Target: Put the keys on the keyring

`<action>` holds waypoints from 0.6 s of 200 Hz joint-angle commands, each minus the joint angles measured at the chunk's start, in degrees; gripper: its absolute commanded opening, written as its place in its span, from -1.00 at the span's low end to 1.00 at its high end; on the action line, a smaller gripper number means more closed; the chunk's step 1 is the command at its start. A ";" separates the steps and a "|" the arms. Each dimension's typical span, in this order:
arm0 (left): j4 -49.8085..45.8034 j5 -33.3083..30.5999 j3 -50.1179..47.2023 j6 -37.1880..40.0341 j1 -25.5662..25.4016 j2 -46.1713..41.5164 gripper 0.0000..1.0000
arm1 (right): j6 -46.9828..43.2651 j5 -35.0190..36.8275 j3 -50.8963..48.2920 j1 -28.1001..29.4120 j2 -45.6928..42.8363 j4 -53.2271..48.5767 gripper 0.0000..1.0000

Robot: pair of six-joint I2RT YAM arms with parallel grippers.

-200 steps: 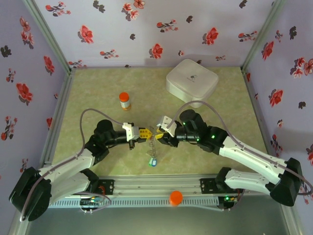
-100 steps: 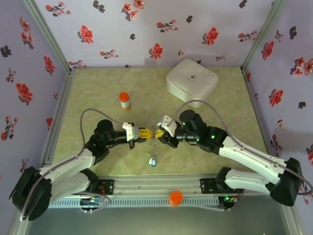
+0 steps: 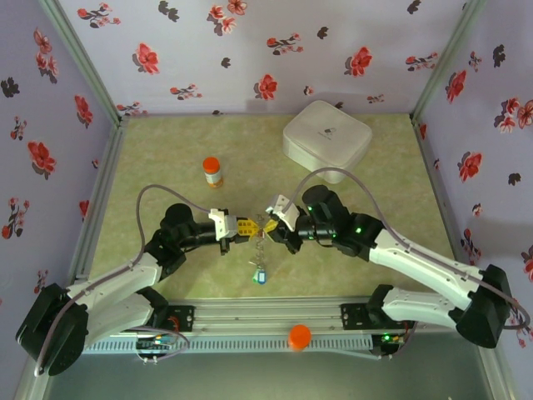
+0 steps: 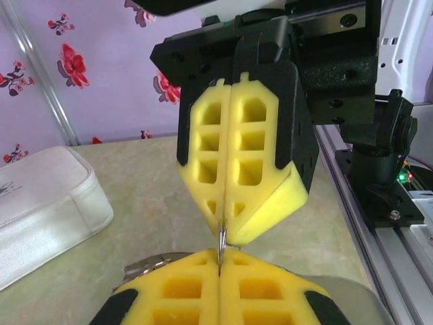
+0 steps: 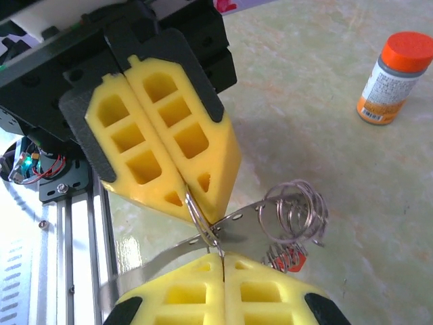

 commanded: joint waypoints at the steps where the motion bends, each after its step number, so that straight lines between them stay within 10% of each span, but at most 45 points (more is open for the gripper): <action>1: 5.48 1.37 0.32 -0.88 -0.33 -0.41 -1.00 | 2.03 -1.75 1.17 -0.42 2.93 -1.33 -1.00; 72: 5.07 1.21 -0.05 -0.73 -0.33 -1.27 -1.00 | 1.41 -2.31 -2.91 -1.96 -2.25 4.87 -0.40; 120: 5.64 1.88 0.03 -1.61 -0.35 -0.55 -1.00 | -6.41 -3.36 -5.69 -1.94 -5.69 10.60 -0.35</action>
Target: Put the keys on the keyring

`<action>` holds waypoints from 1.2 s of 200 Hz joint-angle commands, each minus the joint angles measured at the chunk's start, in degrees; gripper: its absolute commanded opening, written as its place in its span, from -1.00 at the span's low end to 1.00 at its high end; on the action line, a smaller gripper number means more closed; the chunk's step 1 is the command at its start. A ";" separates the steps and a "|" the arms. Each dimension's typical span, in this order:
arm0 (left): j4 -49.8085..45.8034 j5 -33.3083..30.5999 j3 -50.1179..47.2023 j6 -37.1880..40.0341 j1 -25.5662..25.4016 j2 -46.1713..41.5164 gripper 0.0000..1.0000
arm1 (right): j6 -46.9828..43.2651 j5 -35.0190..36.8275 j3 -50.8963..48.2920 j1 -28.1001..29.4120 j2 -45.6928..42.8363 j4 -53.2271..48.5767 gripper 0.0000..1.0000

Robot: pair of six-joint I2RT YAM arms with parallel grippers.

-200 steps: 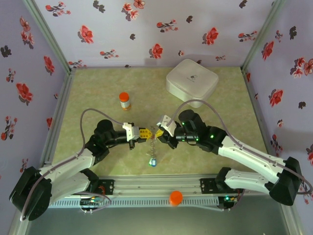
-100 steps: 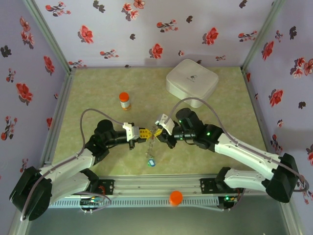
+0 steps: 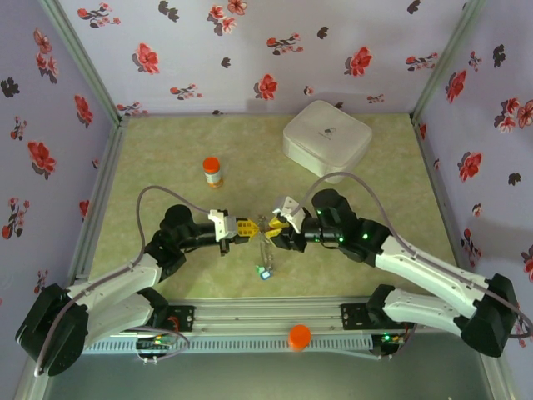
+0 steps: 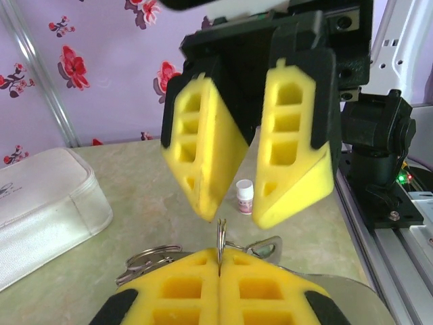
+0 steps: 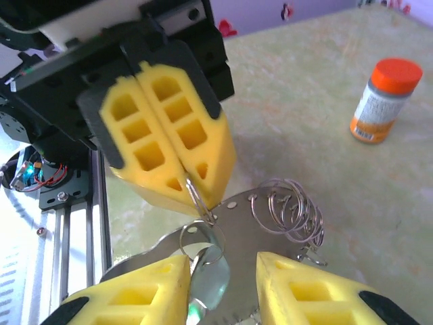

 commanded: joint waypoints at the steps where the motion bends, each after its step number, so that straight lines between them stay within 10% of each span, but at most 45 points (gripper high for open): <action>1: 4.63 1.76 0.71 -1.34 -0.27 -0.39 -1.00 | -4.78 -1.24 -0.15 -0.31 -0.25 4.61 -0.35; 220: 5.42 2.76 1.15 -2.74 -0.24 1.83 -1.00 | -8.21 -5.20 3.62 -0.25 4.65 1.94 -1.00; 240: 0.22 -1.34 1.87 -0.32 -0.16 0.27 -0.60 | -9.61 -3.24 5.71 -0.25 5.36 -2.14 -1.00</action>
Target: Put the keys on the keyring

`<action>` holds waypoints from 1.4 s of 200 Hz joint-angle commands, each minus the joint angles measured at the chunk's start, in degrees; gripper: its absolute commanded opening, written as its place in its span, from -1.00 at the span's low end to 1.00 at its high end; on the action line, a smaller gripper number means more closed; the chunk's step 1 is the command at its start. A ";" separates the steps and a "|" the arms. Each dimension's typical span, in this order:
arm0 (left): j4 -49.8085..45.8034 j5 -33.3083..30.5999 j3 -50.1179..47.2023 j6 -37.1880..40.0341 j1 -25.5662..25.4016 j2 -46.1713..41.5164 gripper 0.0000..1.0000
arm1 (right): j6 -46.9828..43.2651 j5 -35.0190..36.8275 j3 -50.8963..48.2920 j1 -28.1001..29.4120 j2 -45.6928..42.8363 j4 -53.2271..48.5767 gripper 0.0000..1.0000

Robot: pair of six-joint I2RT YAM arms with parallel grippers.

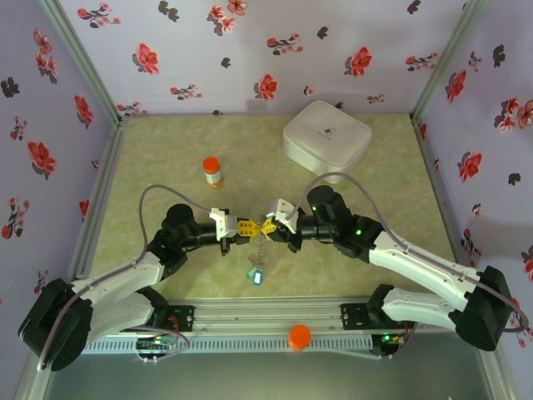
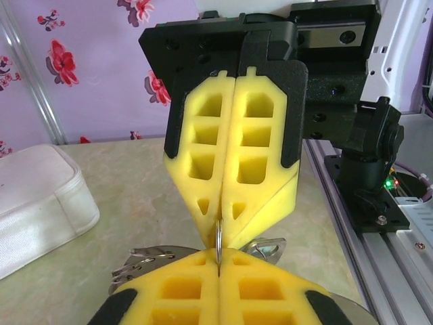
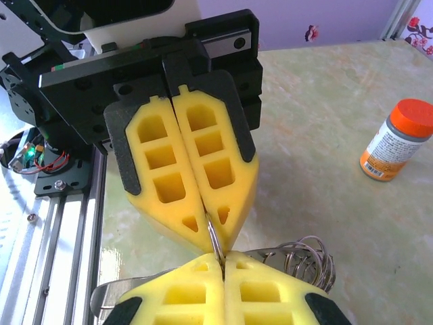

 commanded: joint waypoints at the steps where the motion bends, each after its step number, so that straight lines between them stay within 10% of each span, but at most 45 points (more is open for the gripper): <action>1: -2.46 -2.71 1.93 2.30 -0.18 -2.07 -0.59 | -1.86 0.75 4.15 -0.16 0.97 -4.28 -1.00; 89: -16.43 -4.85 4.67 11.05 -0.27 -3.49 -0.57 | -14.92 10.38 19.09 4.41 11.06 -26.50 -1.00; 157: -17.08 -5.10 4.82 11.75 -0.26 -3.90 -1.00 | -14.72 11.40 21.84 6.67 12.65 -27.93 -1.00; 189: -13.65 -5.00 3.75 10.44 -0.27 -4.67 -1.00 | -11.14 10.76 18.20 5.79 8.57 -23.77 -0.44; 280: 2.34 -4.18 -0.54 3.04 0.22 -4.62 -1.00 | 4.68 14.29 7.54 4.06 -0.30 -13.06 -0.24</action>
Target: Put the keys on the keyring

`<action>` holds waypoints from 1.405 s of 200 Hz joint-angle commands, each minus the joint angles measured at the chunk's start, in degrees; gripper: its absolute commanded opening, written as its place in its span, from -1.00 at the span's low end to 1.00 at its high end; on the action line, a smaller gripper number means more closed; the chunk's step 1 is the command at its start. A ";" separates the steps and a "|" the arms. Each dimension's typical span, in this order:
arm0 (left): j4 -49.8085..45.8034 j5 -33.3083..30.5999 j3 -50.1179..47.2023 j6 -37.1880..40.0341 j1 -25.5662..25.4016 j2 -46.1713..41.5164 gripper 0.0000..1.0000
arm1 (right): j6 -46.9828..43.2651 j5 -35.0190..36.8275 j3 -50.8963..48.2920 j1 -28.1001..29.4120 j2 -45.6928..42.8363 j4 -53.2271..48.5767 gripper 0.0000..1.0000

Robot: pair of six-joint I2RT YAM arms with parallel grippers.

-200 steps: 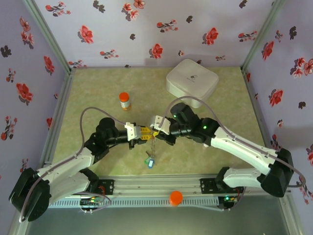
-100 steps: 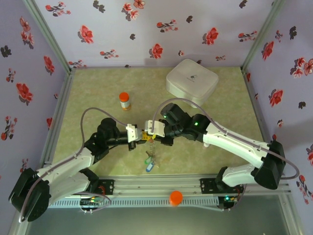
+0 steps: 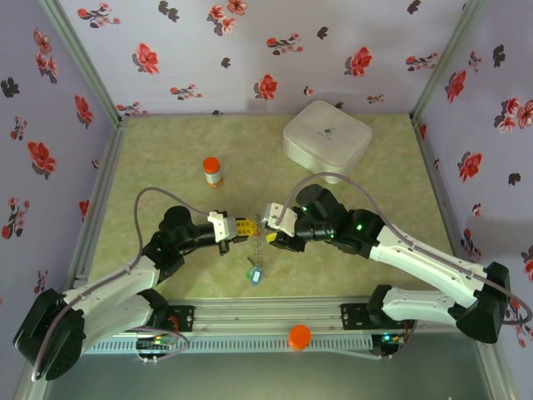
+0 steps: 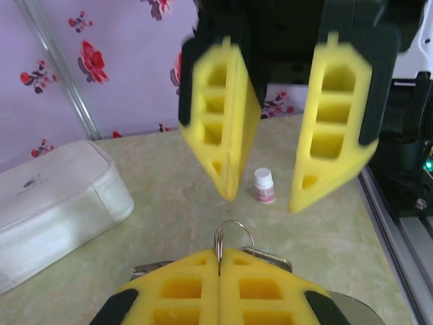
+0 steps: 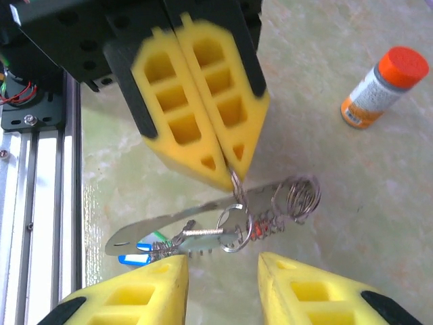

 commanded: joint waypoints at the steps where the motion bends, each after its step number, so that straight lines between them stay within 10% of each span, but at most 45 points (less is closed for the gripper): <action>1: 6.80 0.94 -0.19 -2.38 0.31 -0.32 -1.00 | 8.43 1.38 -2.00 -0.73 -1.48 6.17 -0.23; 121: 9.08 0.80 -0.10 -4.26 -0.68 1.36 -1.00 | 54.62 2.59 -7.50 -2.27 -7.09 16.54 -0.14; 281: 8.89 0.50 -0.22 -5.27 -1.30 1.83 -1.00 | 51.97 -3.62 -11.31 -2.26 -5.71 19.22 -0.65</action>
